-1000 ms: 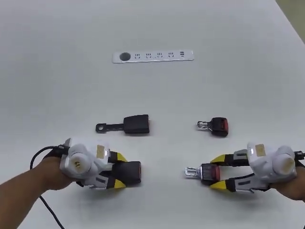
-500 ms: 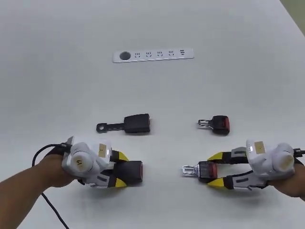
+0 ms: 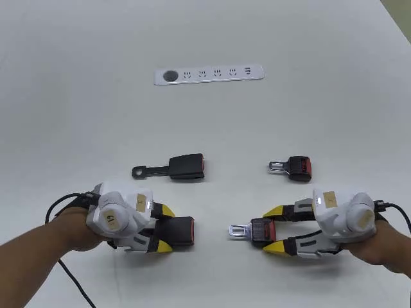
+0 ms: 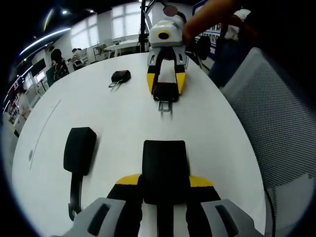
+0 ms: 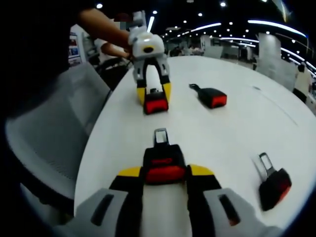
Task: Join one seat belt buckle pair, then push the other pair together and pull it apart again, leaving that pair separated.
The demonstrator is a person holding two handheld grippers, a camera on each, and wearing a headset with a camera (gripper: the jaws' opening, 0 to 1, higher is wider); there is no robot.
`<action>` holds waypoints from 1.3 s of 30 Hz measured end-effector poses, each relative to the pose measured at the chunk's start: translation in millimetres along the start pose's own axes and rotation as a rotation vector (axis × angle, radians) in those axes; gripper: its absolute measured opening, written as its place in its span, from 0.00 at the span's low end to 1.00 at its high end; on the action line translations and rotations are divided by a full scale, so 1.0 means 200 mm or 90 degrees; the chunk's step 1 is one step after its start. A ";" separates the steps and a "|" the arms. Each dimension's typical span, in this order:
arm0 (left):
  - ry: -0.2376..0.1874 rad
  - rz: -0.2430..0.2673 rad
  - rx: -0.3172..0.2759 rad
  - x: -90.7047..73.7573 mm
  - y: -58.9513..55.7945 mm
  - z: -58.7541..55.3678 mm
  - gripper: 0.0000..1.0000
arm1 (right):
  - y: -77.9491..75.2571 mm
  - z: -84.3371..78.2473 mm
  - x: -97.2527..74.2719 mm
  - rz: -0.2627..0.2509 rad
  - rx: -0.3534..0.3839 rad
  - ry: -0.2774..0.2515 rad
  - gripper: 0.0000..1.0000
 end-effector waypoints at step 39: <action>0.012 -0.003 0.007 0.00 0.01 0.02 0.34 | -0.02 0.23 0.29 0.019 -0.002 -0.007 0.34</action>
Point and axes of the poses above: the centre of the closed fingertips' face, and the gripper's own axes: x roughly forward along the fingers, y roughly to its left, z roughly out of its top, the point moved 6 cm from there along -x, roughly backward along the fingers, and after that the axes turned 6 degrees about z, right-handed, at the moved point
